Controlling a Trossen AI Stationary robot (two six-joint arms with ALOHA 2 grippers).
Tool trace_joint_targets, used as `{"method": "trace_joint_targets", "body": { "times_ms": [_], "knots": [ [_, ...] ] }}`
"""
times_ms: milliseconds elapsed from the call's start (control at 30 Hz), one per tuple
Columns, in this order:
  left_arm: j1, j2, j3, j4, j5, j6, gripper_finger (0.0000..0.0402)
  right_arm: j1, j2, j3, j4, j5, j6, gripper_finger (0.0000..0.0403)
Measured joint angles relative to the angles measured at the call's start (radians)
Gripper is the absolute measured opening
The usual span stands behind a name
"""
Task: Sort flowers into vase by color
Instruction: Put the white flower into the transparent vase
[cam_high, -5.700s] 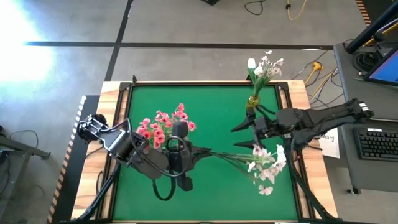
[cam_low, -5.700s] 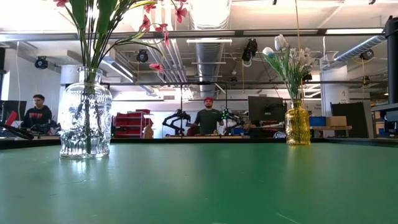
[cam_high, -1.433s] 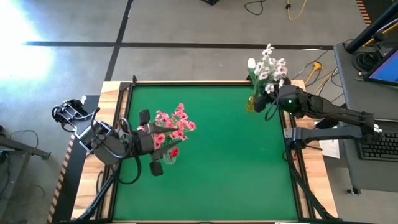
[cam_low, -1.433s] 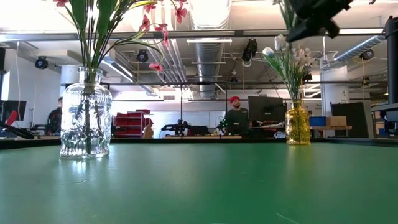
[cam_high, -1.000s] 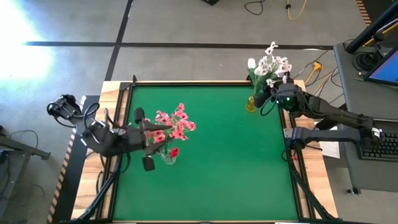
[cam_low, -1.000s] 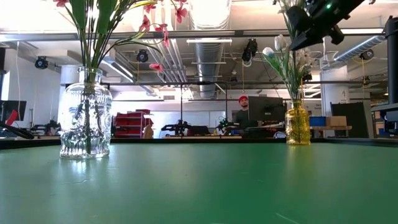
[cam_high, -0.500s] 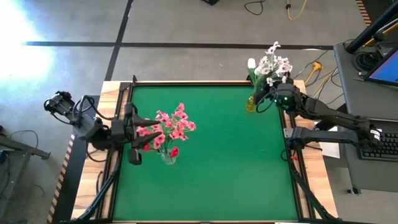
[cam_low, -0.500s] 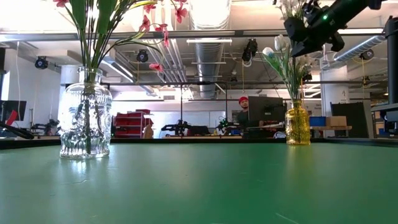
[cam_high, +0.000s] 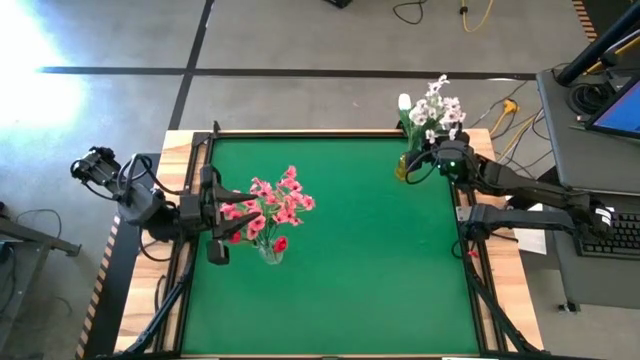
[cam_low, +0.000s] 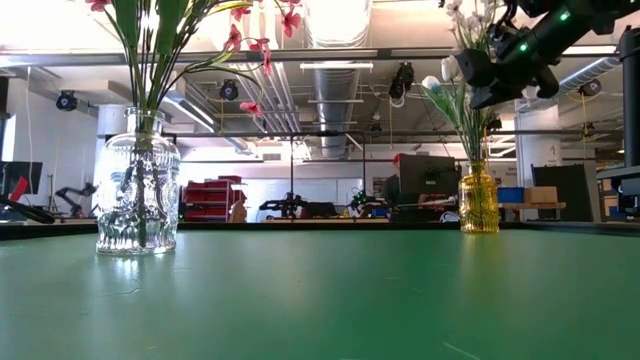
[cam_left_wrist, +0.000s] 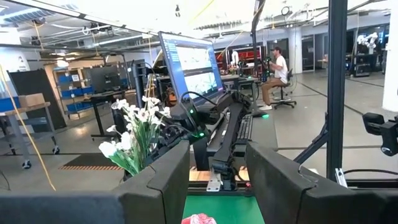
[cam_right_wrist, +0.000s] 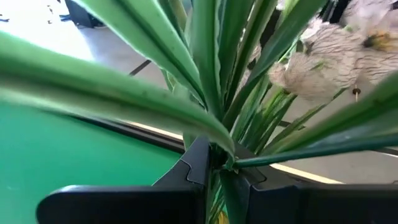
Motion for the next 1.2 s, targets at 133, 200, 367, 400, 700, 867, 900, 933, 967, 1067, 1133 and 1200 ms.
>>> {"method": "trace_joint_targets", "body": {
  "times_ms": [133,200,367,400,700,867,900,933,967,1067,1133,1200],
  "knots": [
    [0.0,0.0,0.0,0.0,0.0,0.003,0.0146,0.001,0.0,-0.008,0.0,0.0,0.002,0.0018],
    [0.0,0.001,0.0,0.0,0.0,0.004,0.0146,0.0,0.0,-0.008,0.0,0.0,0.002,0.0018],
    [0.0,0.001,0.0,0.0,0.0,0.004,0.0146,0.001,0.0,-0.01,-0.001,-0.001,0.003,0.0018],
    [0.0,0.001,-0.001,0.0,0.0,0.004,0.0146,0.001,0.0,-0.012,-0.002,-0.001,0.003,0.0018],
    [0.0,0.001,-0.002,-0.003,0.0,0.004,0.0146,0.001,-0.001,-0.025,-0.002,-0.001,0.013,0.0055],
    [0.0,0.001,-0.002,-0.008,0.0,0.004,0.0146,0.001,-0.001,-0.025,-0.002,-0.001,0.012,0.0101],
    [0.0,0.001,-0.002,-0.008,0.0,0.004,0.0146,0.001,-0.001,-0.025,-0.002,-0.001,0.012,0.0108],
    [0.0,0.001,-0.002,-0.008,0.0,0.004,0.0146,0.001,-0.001,-0.025,-0.002,-0.001,0.01,0.0115],
    [0.0,0.001,-0.002,-0.008,0.0,0.004,0.0146,0.001,-0.003,-0.025,-0.002,-0.001,0.01,0.0121],
    [0.0,0.001,-0.002,-0.009,0.0,0.004,0.0146,0.001,-0.007,-0.025,-0.001,-0.001,0.01,0.0132],
    [0.0,0.001,-0.003,-0.009,0.0,0.004,0.0146,0.001,-0.01,-0.025,0.0,-0.001,0.009,0.0136],
    [0.0,0.001,-0.003,-0.01,0.0,0.004,0.0146,0.001,-0.017,-0.025,0.002,-0.001,0.009,0.0136]
  ]
}}
